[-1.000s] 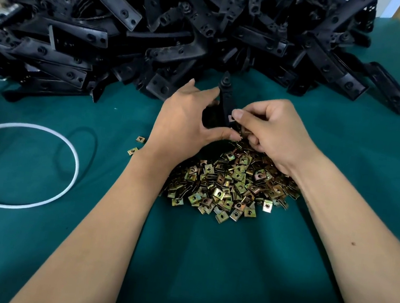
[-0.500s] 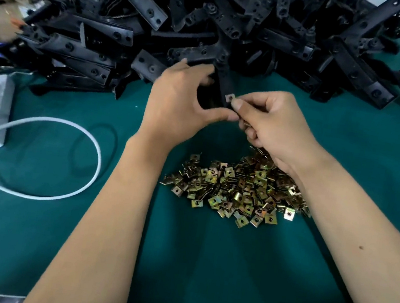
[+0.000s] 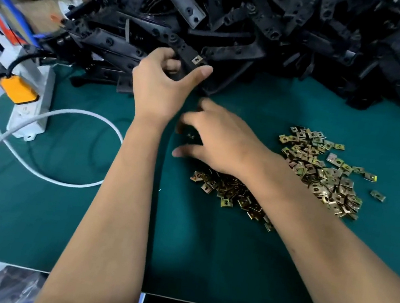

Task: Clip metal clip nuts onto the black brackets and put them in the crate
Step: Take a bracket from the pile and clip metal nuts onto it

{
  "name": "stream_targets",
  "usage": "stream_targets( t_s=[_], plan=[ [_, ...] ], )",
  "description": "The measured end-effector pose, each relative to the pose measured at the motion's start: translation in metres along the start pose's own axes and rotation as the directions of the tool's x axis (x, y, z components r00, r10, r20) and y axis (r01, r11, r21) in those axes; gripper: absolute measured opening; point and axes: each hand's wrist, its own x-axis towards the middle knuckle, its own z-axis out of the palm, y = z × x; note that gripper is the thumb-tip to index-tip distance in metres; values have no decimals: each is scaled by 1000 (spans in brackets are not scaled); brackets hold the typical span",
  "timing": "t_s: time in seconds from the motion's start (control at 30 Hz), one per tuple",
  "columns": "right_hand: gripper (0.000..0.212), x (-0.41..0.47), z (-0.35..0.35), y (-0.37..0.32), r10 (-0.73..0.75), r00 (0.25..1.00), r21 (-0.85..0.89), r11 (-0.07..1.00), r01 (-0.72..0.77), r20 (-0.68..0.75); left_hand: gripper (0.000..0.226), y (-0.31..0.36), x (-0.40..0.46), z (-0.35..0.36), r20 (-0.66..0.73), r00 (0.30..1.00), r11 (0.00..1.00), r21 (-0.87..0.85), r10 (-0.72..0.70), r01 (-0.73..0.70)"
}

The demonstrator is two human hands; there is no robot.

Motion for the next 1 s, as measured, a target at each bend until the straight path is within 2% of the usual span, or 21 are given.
stream_targets(
  t_s=[0.1, 0.17, 0.27, 0.37, 0.5, 0.67, 0.8, 0.87, 0.93, 1.0],
  plan=[
    [21, 6, 0, -1, -31, 997, 0, 1000, 32, 65, 74, 0, 0, 1, 10, 1000, 1000, 14, -17, 16],
    [15, 8, -5, 3, -15, 995, -30, 999, 18, 100, 72, 1, -2, 3, 25, 999, 1000, 2, -19, 19],
    [18, -4, -19, 16, 43, 986, -143, 989, -20, 162, 64, 5, -8, 12, 74, 997, 1000, -13, 16, -15],
    [27, -26, -37, 41, 138, 971, -198, 975, -98, 197, 70, 12, -19, 26, 153, 986, 996, 53, 69, -78],
    [24, -47, -53, 72, 238, 947, -191, 961, -199, 214, 64, 21, -33, 44, 267, 956, 988, 60, 125, -145],
    [21, -61, -57, 102, 232, 972, 92, 969, -228, -34, 55, 23, -40, 54, 362, 917, 980, 37, 168, -195],
    [23, -71, -52, 116, 273, 948, 368, 908, -197, -165, 75, 22, -42, 56, 403, 896, 977, 22, 187, -214],
    [19, -73, -49, 121, 345, 912, 559, 812, -170, -224, 81, 21, -44, 59, 413, 892, 978, 13, 183, -206],
    [9, -72, -48, 121, 425, 859, 738, 669, -87, -284, 91, 23, -46, 61, 428, 884, 977, 6, 188, -211],
    [4, -69, -45, 121, 487, 810, 830, 557, -2, -326, 106, 26, -49, 62, 452, 866, 971, -6, 214, -237]
  ],
)
